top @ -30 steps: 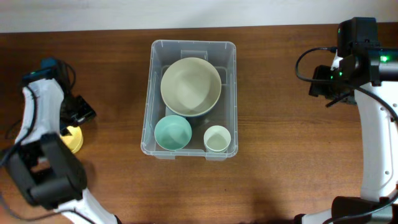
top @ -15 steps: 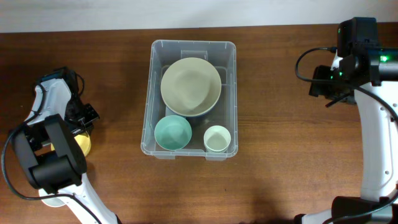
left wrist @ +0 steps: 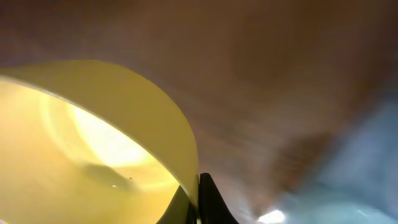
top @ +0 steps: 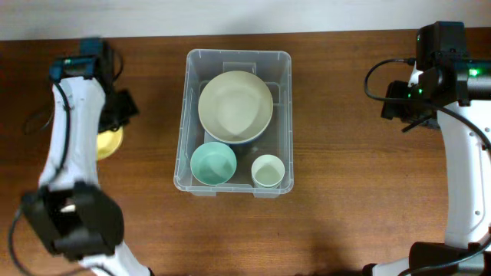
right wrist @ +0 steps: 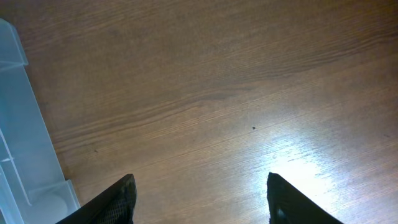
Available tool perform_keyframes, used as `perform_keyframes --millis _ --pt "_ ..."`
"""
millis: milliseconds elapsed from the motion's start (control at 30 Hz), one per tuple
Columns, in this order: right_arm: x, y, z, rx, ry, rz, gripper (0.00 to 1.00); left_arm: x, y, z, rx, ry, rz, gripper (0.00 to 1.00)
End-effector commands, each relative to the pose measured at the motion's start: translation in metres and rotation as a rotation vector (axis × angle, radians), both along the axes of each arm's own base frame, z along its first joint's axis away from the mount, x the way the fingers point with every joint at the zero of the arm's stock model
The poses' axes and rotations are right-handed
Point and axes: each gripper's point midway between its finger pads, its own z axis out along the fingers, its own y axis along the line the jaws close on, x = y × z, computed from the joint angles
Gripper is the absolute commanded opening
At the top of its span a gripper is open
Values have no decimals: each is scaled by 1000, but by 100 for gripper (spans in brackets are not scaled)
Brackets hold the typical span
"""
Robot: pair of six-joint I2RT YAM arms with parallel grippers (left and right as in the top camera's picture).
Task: Pack container
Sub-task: 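Place the yellow bowl into the mint bowl in the container, then reach the left gripper to the white bowl and grasp it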
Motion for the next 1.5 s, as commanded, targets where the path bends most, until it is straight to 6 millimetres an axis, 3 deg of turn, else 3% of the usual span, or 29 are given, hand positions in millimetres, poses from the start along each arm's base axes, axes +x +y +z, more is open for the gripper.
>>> perform_keyframes --millis 0,67,167,333,567,700,800,833,867,900,933,1033,1200,1333,1467 --pt "-4 -5 5 -19 -12 -4 63 -3 -51 74 1 -213 -145 1" --pt "-4 -5 5 -19 -12 -4 63 -9 -84 87 -10 -249 -230 1" --pt "-4 -5 5 -19 -12 -4 63 -24 -134 87 -26 -232 -369 1" --pt "-4 -5 5 -19 -12 -4 63 -55 -199 58 -29 -131 -565 1" --pt "-5 -5 5 -19 -11 -4 63 -82 -242 -7 -44 21 -690 1" --pt "-5 -5 5 -19 -11 -4 63 -88 -246 -38 -60 93 -696 1" --pt "-5 -5 5 -18 -10 -4 63 -89 -246 -47 -52 123 -695 2" --pt "-5 -5 5 -19 -11 -4 63 -89 -246 -47 -52 123 -695 19" --pt "-5 -5 5 -18 -10 -4 63 -89 -246 -47 -51 122 -695 46" --pt "-5 -5 5 -18 -10 -4 63 -88 -245 -47 -50 121 -696 61" --pt "-5 -5 5 -19 -11 -4 63 -87 -243 -44 -43 118 -691 67" --pt "-5 -5 5 -19 -11 -4 63 -76 -220 -23 30 74 -619 70" --pt "-4 -5 5 -19 -12 -4 63 -55 -161 45 75 -108 -434 72" --pt "-4 -5 5 -19 -12 -4 63 -54 -85 84 71 -227 -174 72" --pt "-3 -5 6 -19 -17 -5 63 -72 -12 89 78 -218 100 76"
